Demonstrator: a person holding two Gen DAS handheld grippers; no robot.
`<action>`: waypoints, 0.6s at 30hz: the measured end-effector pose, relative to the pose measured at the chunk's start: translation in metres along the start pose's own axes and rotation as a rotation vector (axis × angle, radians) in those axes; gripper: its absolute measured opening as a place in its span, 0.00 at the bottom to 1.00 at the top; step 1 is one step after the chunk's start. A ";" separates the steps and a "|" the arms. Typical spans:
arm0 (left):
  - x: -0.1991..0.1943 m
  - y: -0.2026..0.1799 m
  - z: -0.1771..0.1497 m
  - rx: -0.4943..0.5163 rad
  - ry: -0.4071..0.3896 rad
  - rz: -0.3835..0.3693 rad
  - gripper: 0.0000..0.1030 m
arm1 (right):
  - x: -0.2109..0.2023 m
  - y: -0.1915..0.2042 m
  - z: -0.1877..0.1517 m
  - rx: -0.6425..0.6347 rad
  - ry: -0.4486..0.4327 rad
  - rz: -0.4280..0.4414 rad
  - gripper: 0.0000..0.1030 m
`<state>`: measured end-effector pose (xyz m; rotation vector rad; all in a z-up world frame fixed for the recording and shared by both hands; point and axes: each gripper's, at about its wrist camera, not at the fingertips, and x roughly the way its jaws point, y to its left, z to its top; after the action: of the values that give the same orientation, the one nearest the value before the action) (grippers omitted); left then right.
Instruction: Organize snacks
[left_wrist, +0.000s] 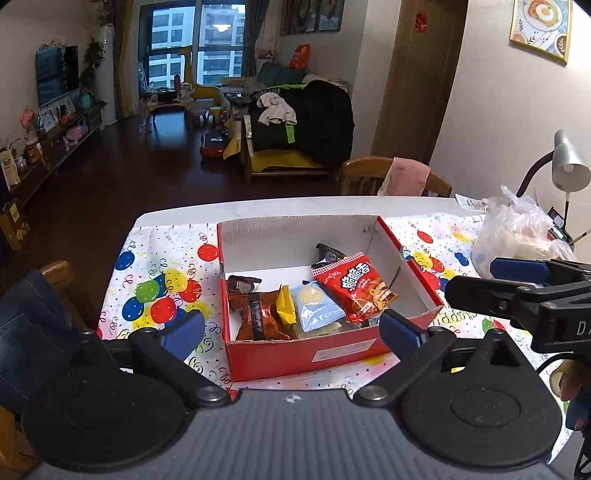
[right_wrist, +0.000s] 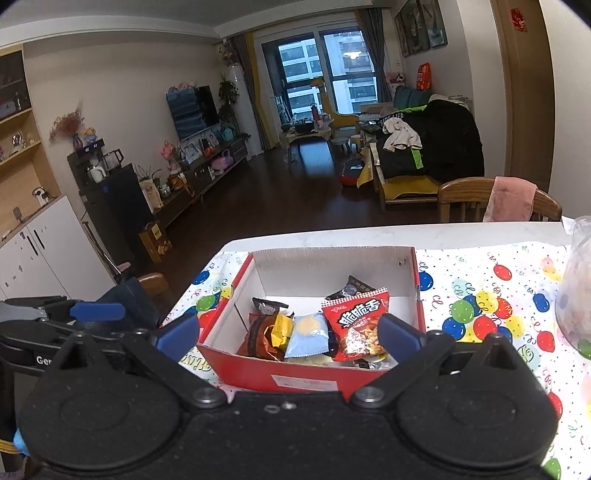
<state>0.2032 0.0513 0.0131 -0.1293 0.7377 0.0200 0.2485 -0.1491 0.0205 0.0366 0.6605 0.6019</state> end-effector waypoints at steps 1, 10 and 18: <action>-0.001 0.001 0.000 -0.003 -0.001 -0.004 0.99 | -0.001 0.000 0.001 -0.002 -0.005 -0.005 1.00; -0.009 0.000 -0.001 -0.016 -0.001 -0.004 0.99 | -0.007 0.002 0.000 0.003 -0.021 -0.012 1.00; -0.013 -0.002 -0.003 -0.010 -0.006 -0.014 0.99 | -0.010 0.004 -0.003 0.005 -0.019 -0.023 1.00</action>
<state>0.1917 0.0492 0.0202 -0.1436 0.7311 0.0104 0.2387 -0.1521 0.0252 0.0397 0.6429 0.5773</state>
